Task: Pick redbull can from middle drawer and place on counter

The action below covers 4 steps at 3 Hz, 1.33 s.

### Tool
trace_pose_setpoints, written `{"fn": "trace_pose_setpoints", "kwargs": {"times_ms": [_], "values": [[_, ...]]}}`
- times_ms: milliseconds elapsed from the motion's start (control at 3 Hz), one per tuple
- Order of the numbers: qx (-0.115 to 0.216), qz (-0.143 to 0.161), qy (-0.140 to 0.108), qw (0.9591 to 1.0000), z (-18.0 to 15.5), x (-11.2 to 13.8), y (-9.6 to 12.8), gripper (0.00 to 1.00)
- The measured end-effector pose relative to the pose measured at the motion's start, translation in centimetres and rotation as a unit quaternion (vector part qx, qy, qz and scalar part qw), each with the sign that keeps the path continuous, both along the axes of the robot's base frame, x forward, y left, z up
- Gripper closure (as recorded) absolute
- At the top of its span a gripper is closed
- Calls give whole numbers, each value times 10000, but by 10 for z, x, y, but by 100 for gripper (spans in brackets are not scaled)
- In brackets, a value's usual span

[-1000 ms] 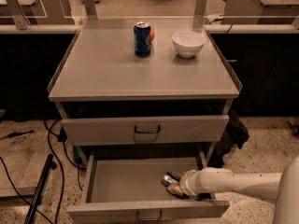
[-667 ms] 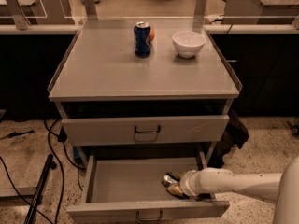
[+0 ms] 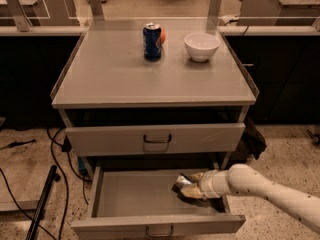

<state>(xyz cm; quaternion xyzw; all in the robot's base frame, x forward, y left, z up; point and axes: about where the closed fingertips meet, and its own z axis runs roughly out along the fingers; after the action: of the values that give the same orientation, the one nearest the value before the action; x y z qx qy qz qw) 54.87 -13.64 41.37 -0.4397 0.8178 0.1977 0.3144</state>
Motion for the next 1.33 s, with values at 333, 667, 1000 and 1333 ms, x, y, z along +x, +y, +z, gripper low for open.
{"fn": "trace_pose_setpoints", "kwargs": {"times_ms": [333,667,1000,1333], "values": [[150,458,-53,9988,57,2,-3,100],[175,739,239,9968,53,-18,2,100],[189,766,238,9966,55,-18,3,100],[271,921,231,9951,66,-20,7,100]]}}
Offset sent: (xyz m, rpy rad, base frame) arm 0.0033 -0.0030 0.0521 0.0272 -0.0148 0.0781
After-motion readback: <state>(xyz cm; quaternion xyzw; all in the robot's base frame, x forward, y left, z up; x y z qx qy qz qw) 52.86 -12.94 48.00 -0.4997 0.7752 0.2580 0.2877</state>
